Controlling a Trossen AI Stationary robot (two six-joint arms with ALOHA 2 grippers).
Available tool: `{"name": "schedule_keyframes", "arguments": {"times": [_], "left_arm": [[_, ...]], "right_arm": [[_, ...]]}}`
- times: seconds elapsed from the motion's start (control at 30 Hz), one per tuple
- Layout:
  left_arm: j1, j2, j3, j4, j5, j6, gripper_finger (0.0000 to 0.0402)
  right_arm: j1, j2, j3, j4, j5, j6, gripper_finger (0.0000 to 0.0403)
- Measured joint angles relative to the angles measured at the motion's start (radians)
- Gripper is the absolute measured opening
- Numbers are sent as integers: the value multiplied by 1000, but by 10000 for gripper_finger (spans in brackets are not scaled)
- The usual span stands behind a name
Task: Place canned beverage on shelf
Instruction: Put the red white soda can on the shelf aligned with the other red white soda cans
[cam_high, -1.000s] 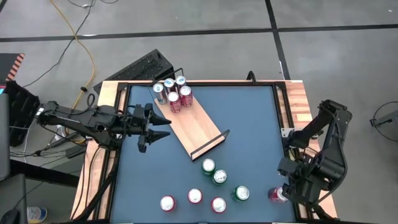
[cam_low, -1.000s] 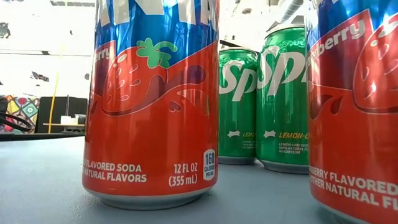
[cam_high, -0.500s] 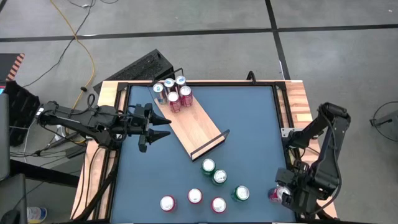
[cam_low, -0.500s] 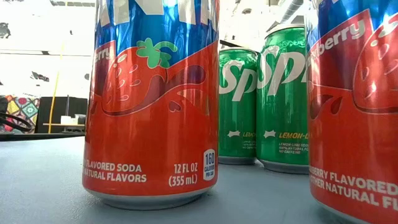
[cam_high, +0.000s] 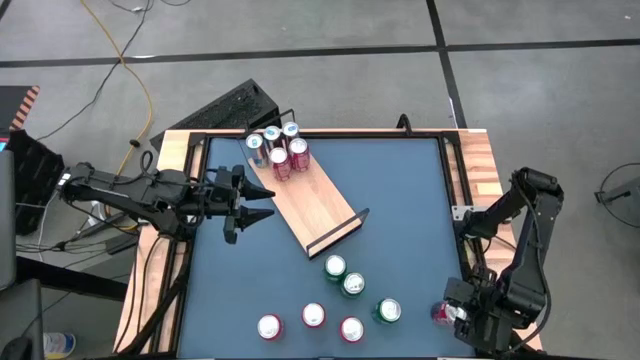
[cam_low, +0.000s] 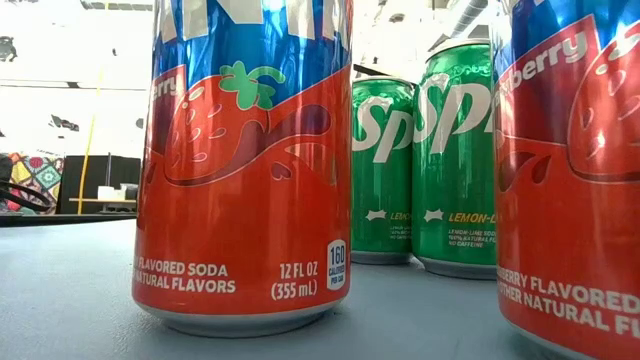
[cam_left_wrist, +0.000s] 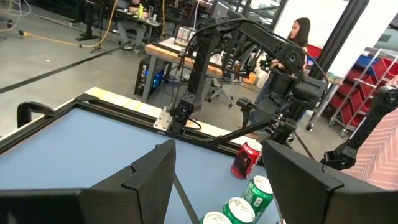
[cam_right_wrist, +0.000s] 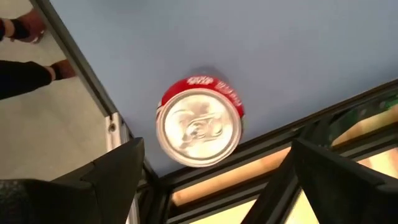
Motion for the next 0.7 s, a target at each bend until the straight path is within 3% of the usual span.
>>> {"name": "schedule_keyframes", "arguments": {"times": [0.7], "left_arm": [[0,0,-1,-33,0,0,227]], "right_arm": [[-14,0,-128,174,-4,-114,388]]}}
